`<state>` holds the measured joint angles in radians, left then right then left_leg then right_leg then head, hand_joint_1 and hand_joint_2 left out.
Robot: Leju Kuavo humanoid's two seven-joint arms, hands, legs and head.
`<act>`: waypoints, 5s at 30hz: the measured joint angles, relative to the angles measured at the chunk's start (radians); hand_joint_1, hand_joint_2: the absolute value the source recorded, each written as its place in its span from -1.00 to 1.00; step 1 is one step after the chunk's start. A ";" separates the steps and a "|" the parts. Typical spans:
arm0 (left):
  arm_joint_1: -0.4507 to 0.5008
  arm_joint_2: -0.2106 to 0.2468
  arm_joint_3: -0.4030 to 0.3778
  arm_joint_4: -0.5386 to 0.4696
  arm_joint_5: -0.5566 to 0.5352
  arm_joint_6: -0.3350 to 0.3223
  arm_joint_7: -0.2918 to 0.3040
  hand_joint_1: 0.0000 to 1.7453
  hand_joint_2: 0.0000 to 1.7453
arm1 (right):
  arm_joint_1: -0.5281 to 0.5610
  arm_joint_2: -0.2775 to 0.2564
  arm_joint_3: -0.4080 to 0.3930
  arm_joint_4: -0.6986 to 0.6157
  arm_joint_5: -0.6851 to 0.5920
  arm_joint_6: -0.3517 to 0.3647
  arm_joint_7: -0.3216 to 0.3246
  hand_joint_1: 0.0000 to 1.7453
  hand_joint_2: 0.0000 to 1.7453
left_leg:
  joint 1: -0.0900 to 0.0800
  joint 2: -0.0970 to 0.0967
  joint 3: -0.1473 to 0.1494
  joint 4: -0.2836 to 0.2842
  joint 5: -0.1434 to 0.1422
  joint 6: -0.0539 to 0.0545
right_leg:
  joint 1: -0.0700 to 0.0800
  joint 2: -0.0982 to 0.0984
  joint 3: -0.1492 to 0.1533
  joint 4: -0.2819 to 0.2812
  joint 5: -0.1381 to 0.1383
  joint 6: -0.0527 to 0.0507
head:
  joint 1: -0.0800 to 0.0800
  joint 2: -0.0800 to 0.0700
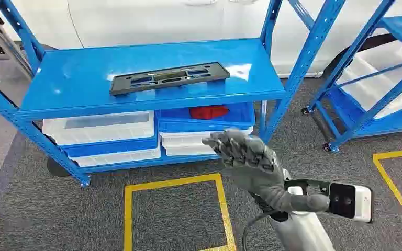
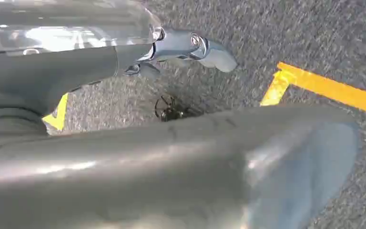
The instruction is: Take the parts from the cabinet and place them on the table.
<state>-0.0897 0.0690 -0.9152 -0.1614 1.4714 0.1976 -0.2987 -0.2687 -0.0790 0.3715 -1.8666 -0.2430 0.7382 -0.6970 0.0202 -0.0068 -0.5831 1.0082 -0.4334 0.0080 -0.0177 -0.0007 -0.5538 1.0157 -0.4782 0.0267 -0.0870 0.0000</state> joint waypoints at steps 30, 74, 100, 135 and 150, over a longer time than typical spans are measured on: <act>0.003 -0.013 -0.063 0.008 -0.001 -0.019 -0.011 -1.00 -1.00 | 0.339 0.129 -0.145 -0.098 0.254 -0.261 0.024 -1.00 -1.00 | -0.006 -0.001 0.017 -0.002 -0.016 0.001 | 0.011 0.004 0.007 -0.010 0.002 -0.012 | 0.000 0.000; -0.004 -0.007 -0.108 0.010 -0.001 -0.015 0.002 -1.00 -1.00 | 0.076 0.080 -0.067 0.344 0.299 -0.588 0.153 -1.00 -1.00 | -0.011 -0.004 0.032 0.000 -0.041 -0.007 | 0.024 0.003 -0.054 0.004 0.044 -0.033 | 0.000 0.000; 0.004 -0.001 -0.105 0.016 0.000 -0.013 -0.002 -1.00 -1.00 | 0.028 0.113 -0.039 0.503 0.276 -0.609 0.142 -1.00 -1.00 | -0.005 0.000 0.005 0.000 -0.012 0.017 | 0.008 0.001 -0.170 0.285 -0.083 -0.001 | 0.000 0.000; 0.004 -0.011 -0.104 0.016 0.000 -0.020 -0.008 -1.00 -1.00 | -0.009 0.108 -0.025 0.549 0.262 -0.591 0.140 -1.00 -1.00 | -0.013 -0.003 0.029 0.002 -0.032 0.001 | 0.018 0.001 -0.048 -0.003 0.049 -0.023 | 0.000 0.000; 0.007 -0.011 -0.104 0.016 0.000 -0.021 -0.010 -1.00 -1.00 | -0.033 0.108 0.017 0.575 0.281 -0.558 0.145 -1.00 -1.00 | -0.008 0.001 -0.009 0.016 -0.004 -0.026 | 0.021 0.002 0.002 -0.004 0.004 -0.040 | 0.000 0.000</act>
<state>-0.0826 0.0580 -1.0193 -0.1453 1.4717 0.1770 -0.3090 -0.3021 0.0290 0.3883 -1.2917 0.0381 0.1801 -0.5520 0.0119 -0.0053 -0.5917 1.0247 -0.4370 -0.0182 0.0037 0.0017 -0.5522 1.0114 -0.4737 -0.0133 -0.0870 0.0000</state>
